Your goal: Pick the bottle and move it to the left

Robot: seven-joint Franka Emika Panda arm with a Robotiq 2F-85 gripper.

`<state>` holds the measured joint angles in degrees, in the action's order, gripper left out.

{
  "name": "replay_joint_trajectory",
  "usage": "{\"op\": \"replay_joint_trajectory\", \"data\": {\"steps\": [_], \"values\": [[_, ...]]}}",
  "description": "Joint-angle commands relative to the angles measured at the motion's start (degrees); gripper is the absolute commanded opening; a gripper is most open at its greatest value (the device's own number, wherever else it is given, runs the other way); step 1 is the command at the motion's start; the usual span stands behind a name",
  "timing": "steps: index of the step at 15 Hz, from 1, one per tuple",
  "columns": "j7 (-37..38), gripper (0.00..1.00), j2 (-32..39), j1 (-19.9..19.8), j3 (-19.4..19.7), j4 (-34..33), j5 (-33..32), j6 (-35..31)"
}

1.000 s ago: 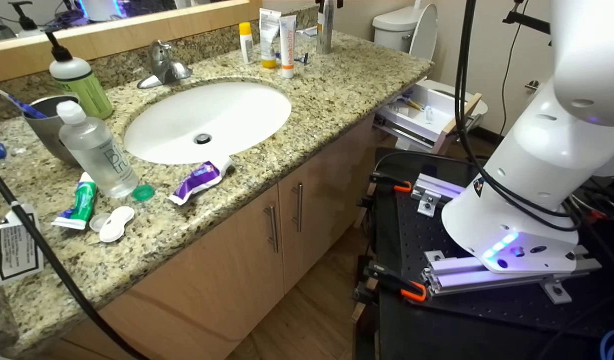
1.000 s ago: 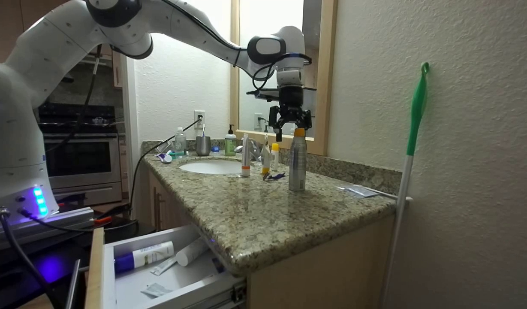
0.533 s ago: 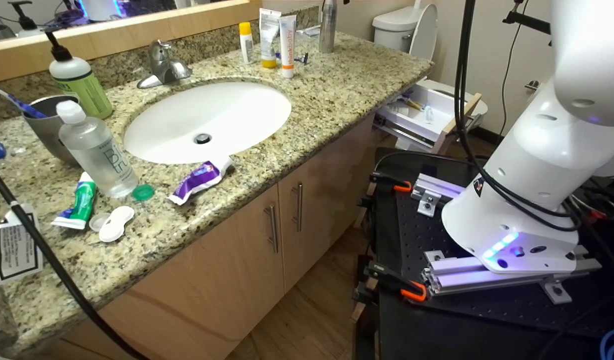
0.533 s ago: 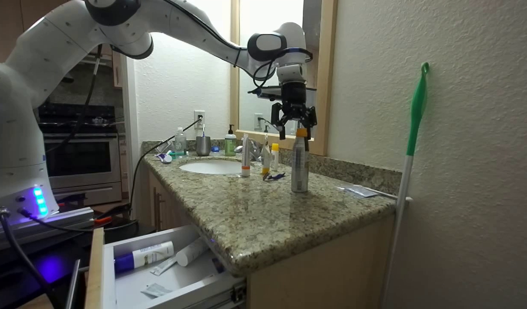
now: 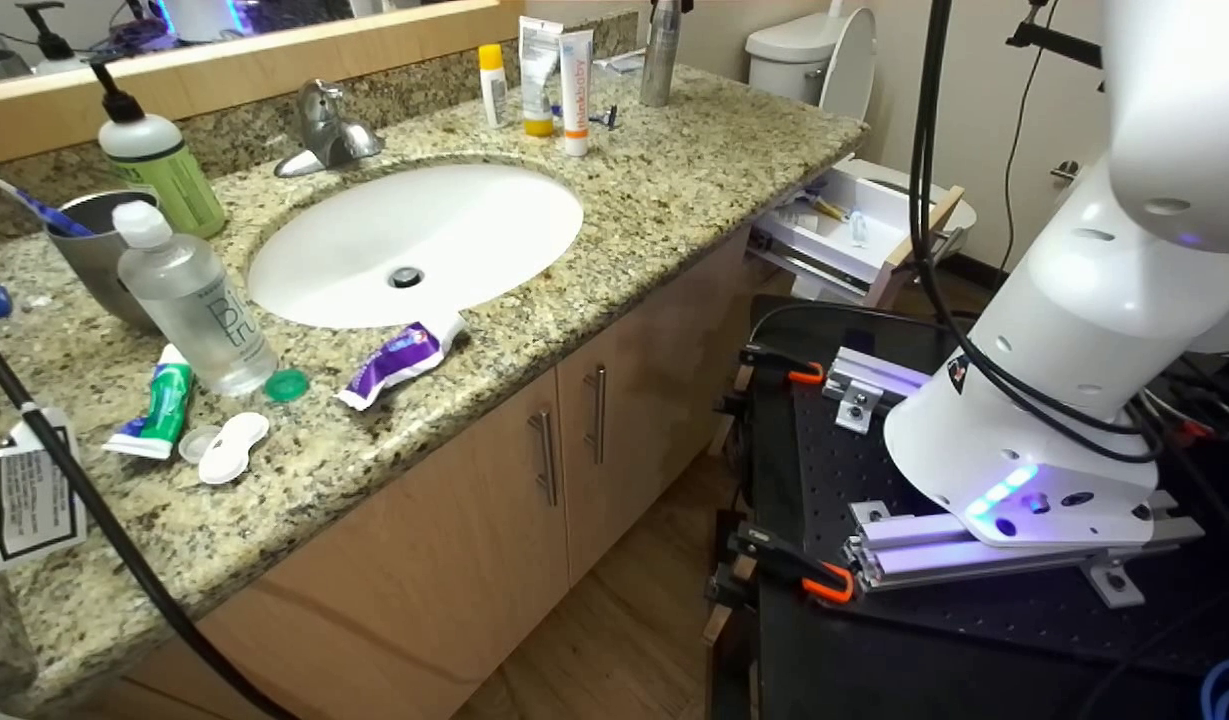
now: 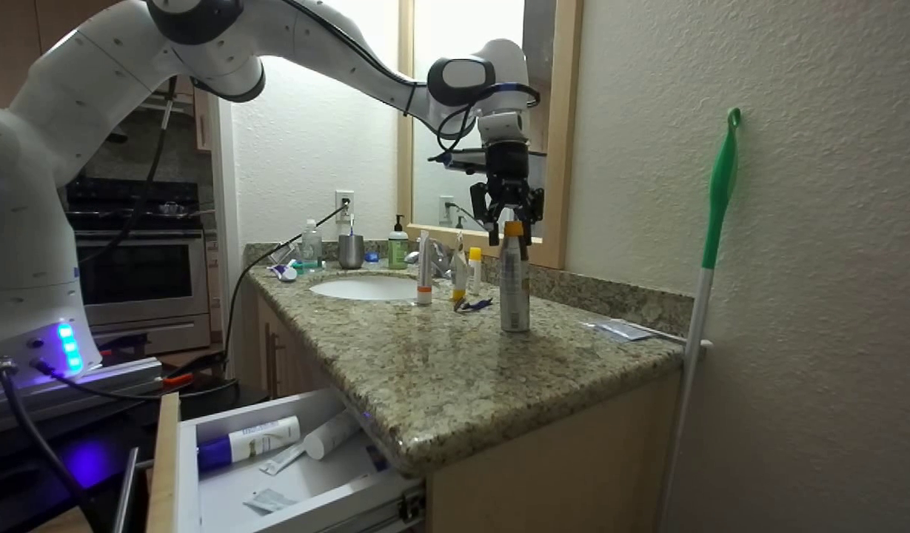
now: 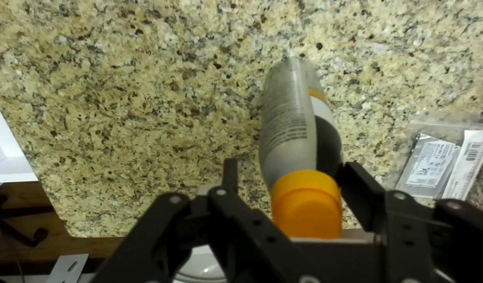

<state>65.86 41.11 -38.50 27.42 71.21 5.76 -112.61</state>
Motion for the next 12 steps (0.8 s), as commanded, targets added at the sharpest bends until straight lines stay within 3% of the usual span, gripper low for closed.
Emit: {"op": "replay_joint_trajectory", "data": {"steps": [1, 3, 6, 12], "values": [[-0.6, 0.38, 0.4, -0.6, -0.6, -0.3, 0.9, -0.3], [-2.0, 0.25, 0.4, -1.5, -1.6, -1.1, 2.3, 1.6], [-8.2, 0.25, -1.4, -5.3, -6.4, -3.2, 6.7, 6.8], [-29.8, 0.25, -12.6, -5.5, -5.2, 2.3, 5.4, 9.9]]}}
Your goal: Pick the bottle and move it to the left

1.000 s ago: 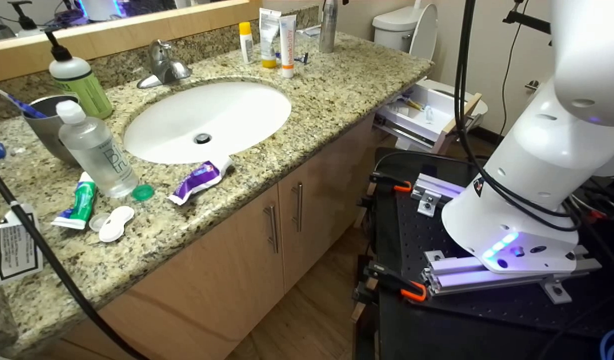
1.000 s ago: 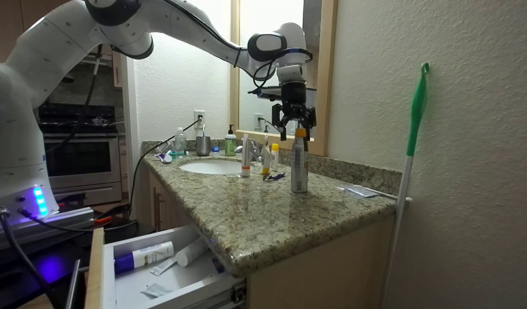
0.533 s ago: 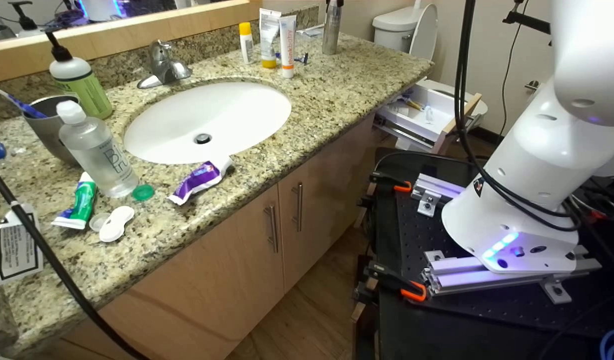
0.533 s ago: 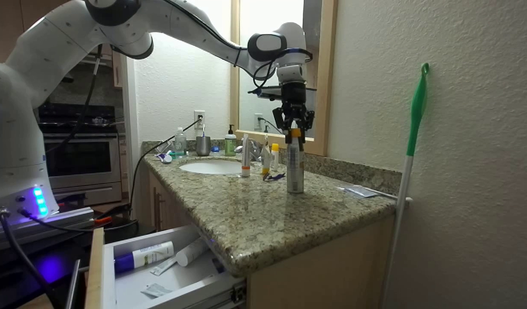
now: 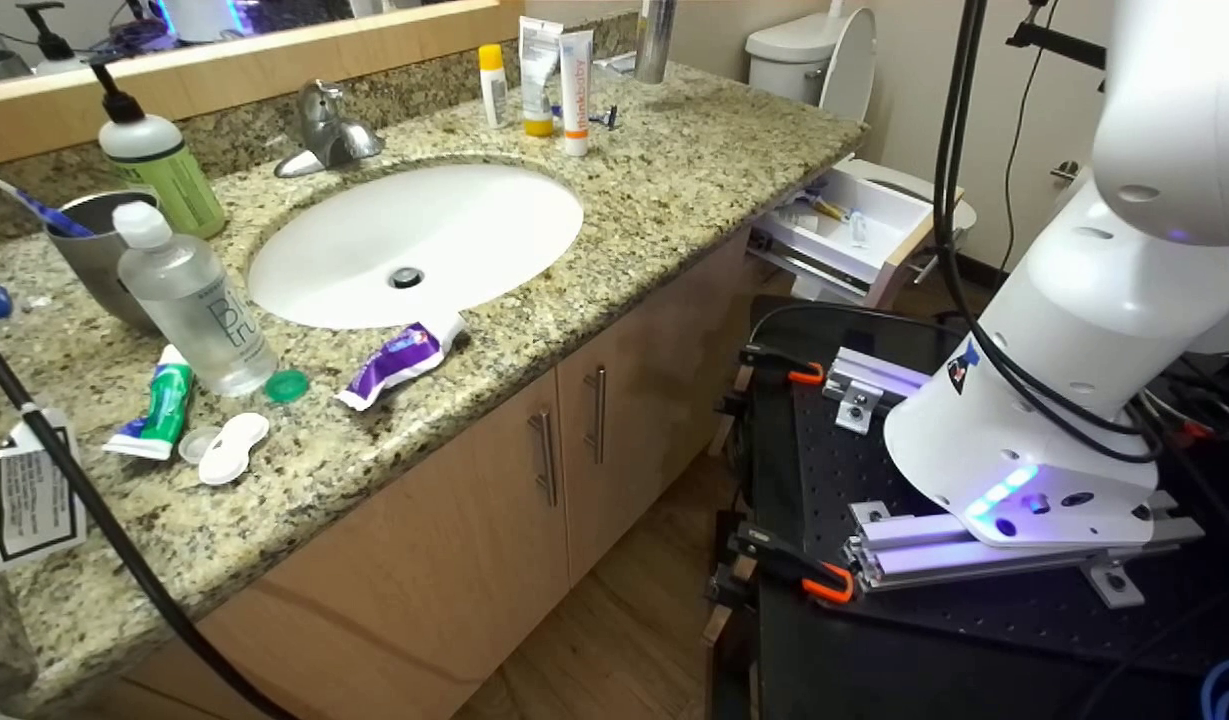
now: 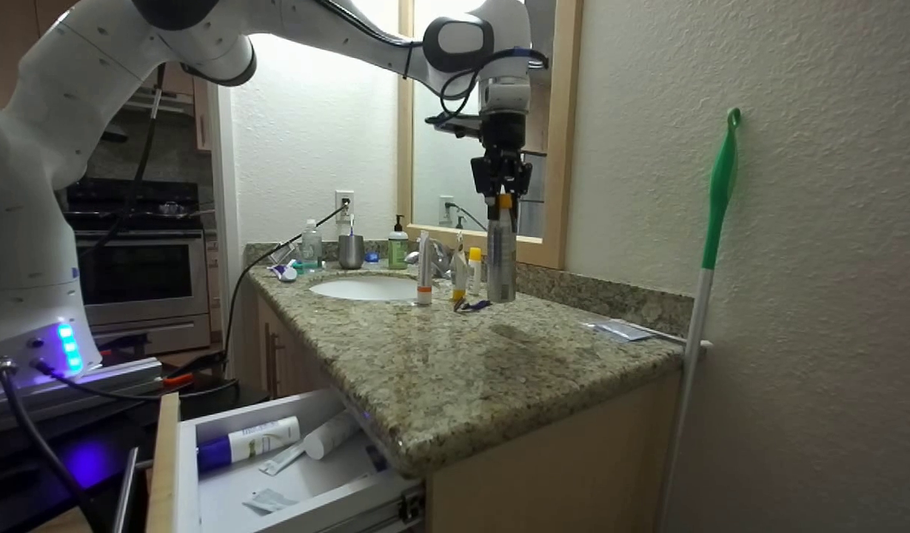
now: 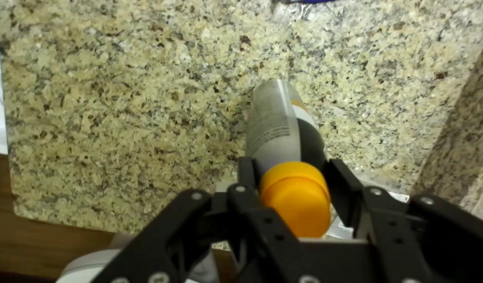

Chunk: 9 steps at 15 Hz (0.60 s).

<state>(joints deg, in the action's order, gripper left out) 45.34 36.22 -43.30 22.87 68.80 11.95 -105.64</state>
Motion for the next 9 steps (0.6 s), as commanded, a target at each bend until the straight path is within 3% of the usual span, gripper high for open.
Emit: {"op": "replay_joint_trajectory", "data": {"steps": [1, 9], "values": [[-12.5, 0.25, -10.4, -0.2, -0.2, 6.8, -1.9, 3.7], [-36.5, 0.25, -34.4, 2.7, 0.7, 26.7, -13.7, 6.6]]}}
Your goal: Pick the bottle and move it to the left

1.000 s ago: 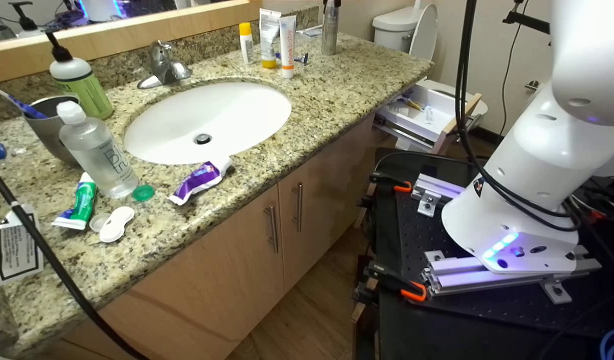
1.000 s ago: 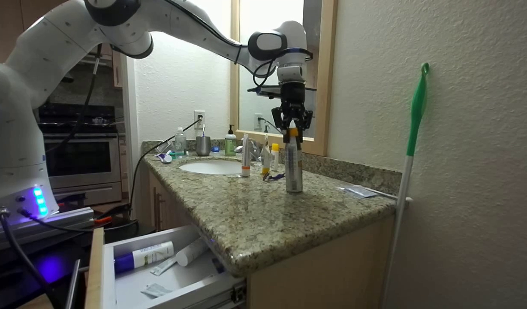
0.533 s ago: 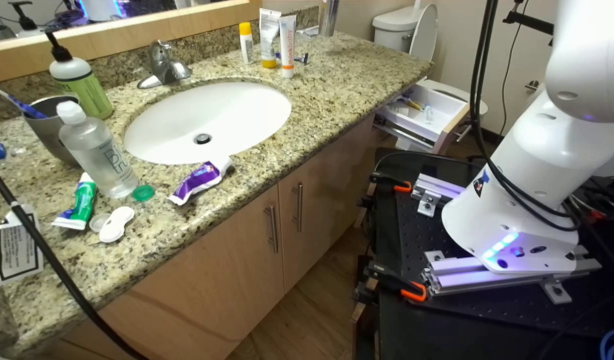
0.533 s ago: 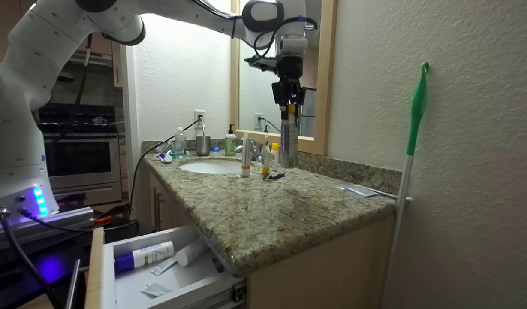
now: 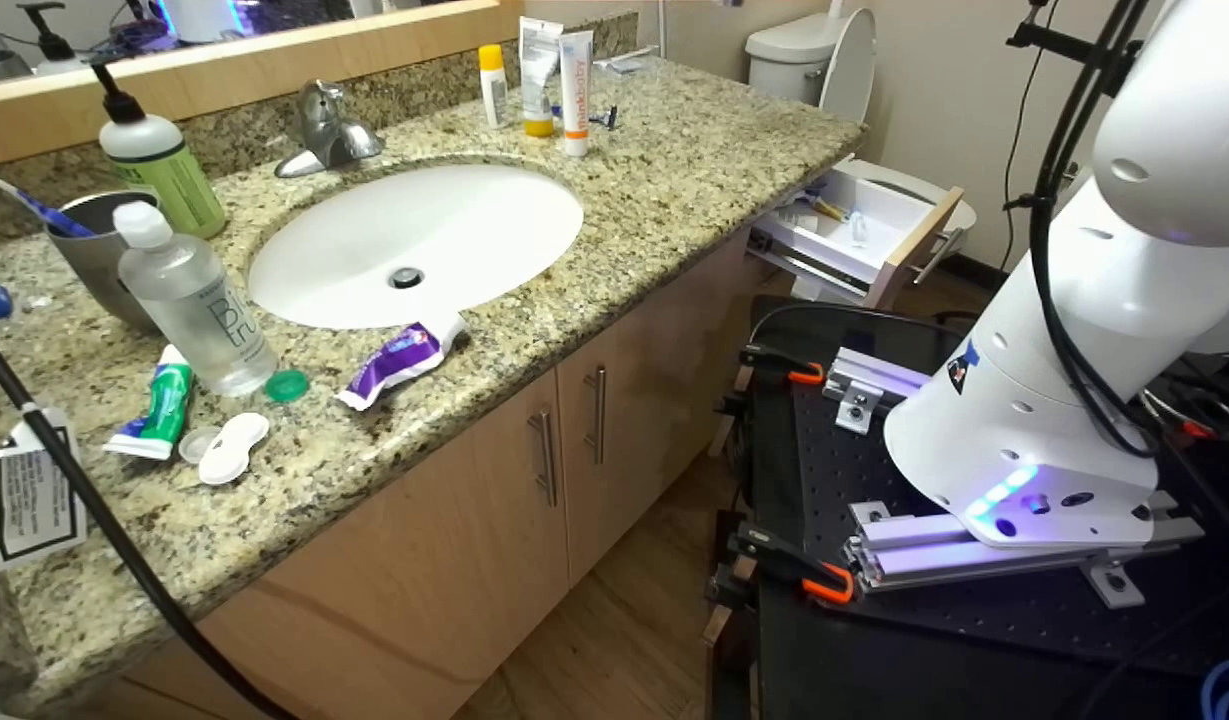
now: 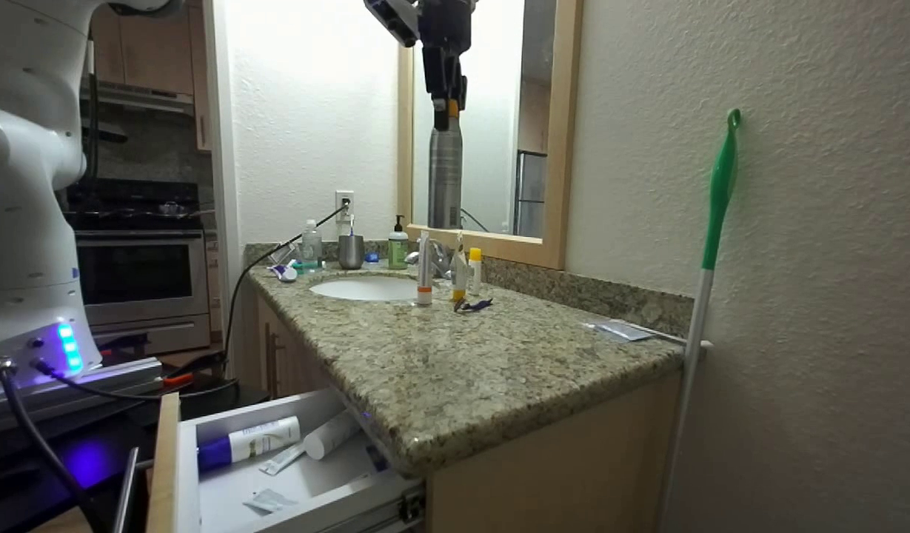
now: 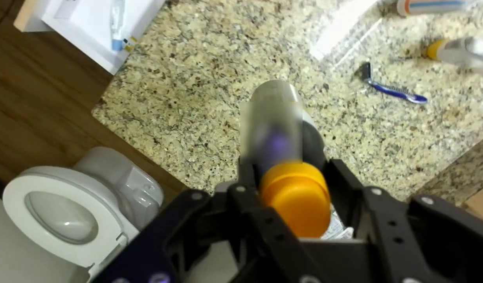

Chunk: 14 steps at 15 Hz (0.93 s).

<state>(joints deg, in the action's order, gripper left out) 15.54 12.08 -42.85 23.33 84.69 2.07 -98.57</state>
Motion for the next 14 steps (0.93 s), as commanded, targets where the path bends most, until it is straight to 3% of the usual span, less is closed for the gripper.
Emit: {"op": "replay_joint_trajectory", "data": {"steps": [1, 6, 7, 9, 10, 14], "values": [[-8.9, 0.25, -13.4, 2.9, 0.2, 13.7, -5.5, -0.6], [-16.0, 0.25, -26.8, 8.2, -0.8, 28.9, -12.0, -3.9], [-18.1, 0.25, -27.1, 9.4, -0.2, 29.4, -11.2, -3.8], [-23.8, 0.25, -19.5, 11.6, 4.1, 24.4, -2.6, -1.5], [-18.4, 0.50, -24.5, 11.8, 2.3, 26.4, -7.5, -1.1], [-22.3, 0.50, -20.0, 12.3, 4.6, 25.8, -3.6, -1.5]]}}
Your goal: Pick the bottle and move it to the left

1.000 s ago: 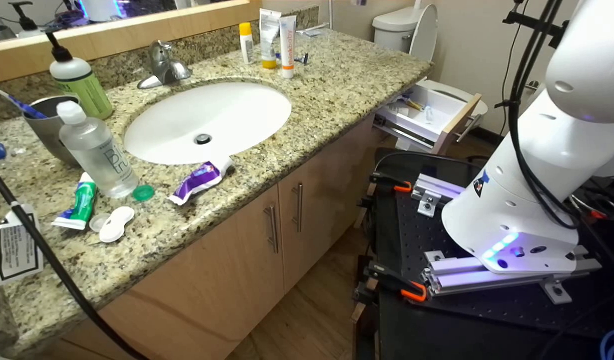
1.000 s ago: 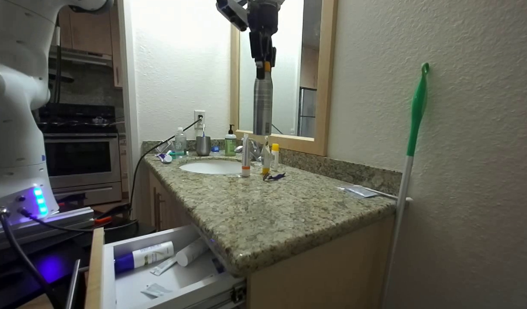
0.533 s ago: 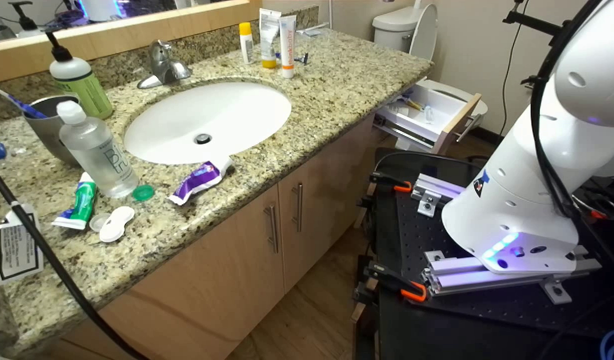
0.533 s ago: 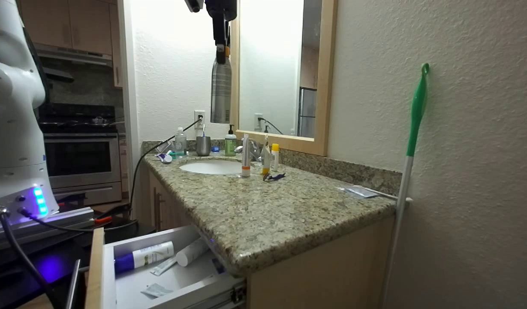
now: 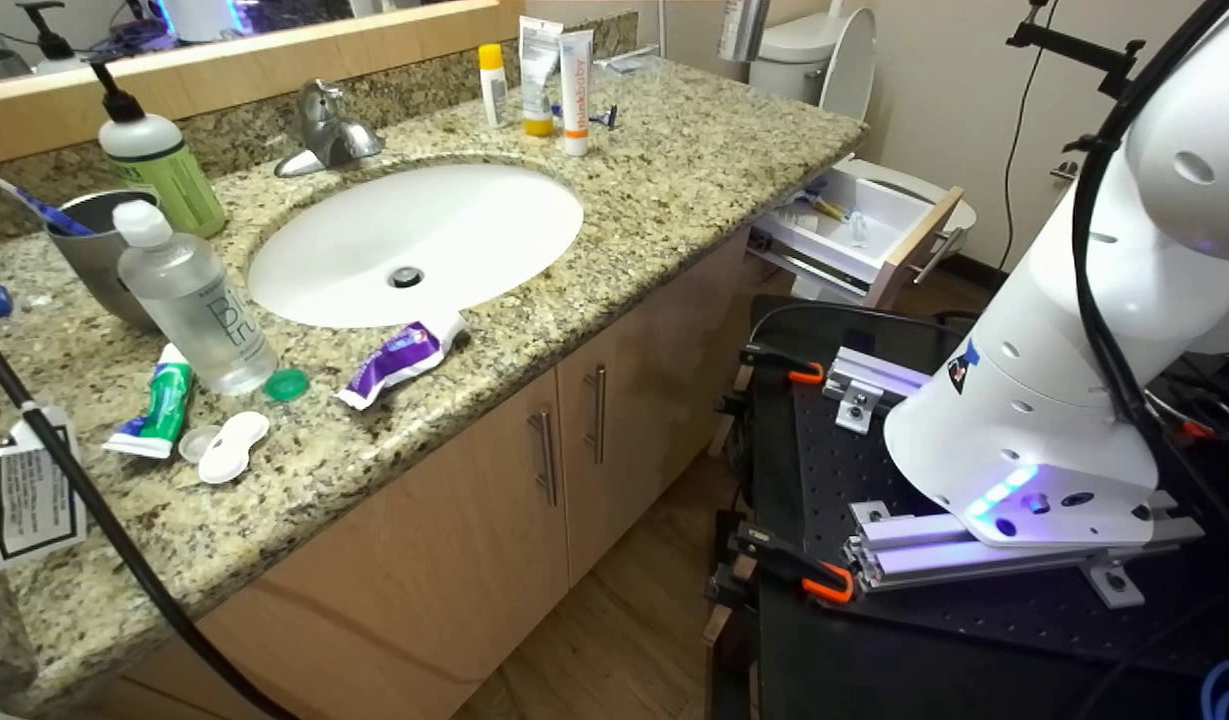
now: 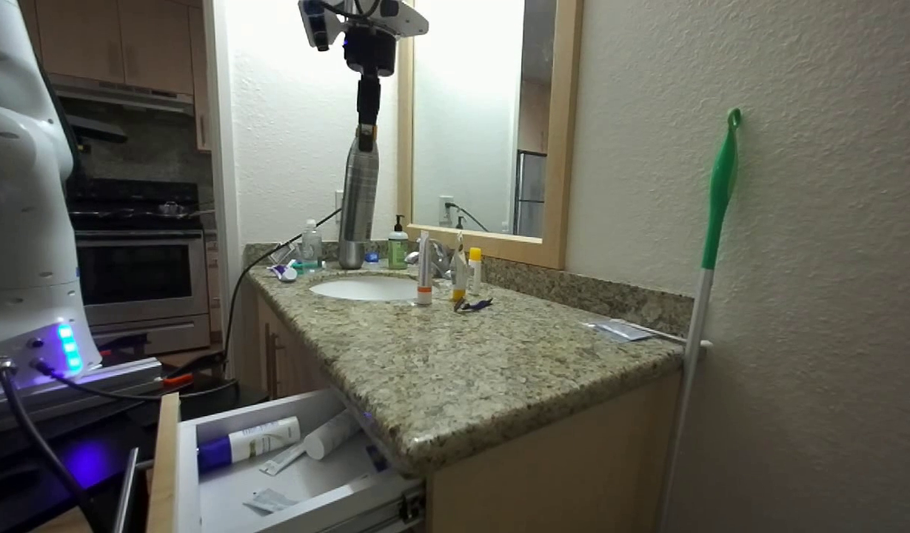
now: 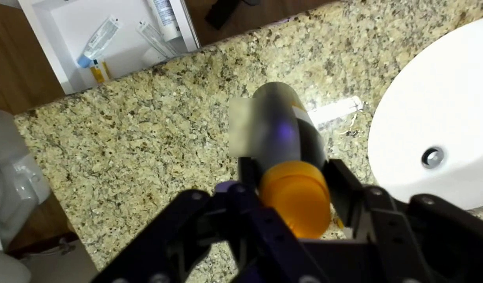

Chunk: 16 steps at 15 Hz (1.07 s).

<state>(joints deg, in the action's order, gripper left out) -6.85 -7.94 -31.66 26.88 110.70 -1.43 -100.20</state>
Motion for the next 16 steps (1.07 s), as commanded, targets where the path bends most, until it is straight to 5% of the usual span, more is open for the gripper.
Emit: {"op": "replay_joint_trajectory", "data": {"steps": [1, 8, 16], "values": [[0.1, 0.25, 0.3, 1.1, 1.1, -0.4, 0.0, 0.1], [1.8, 0.25, -22.0, 9.2, -9.4, 16.4, -13.1, -2.9], [-4.2, 0.25, -44.0, 20.4, -14.9, 28.5, -11.6, -2.3]]}}
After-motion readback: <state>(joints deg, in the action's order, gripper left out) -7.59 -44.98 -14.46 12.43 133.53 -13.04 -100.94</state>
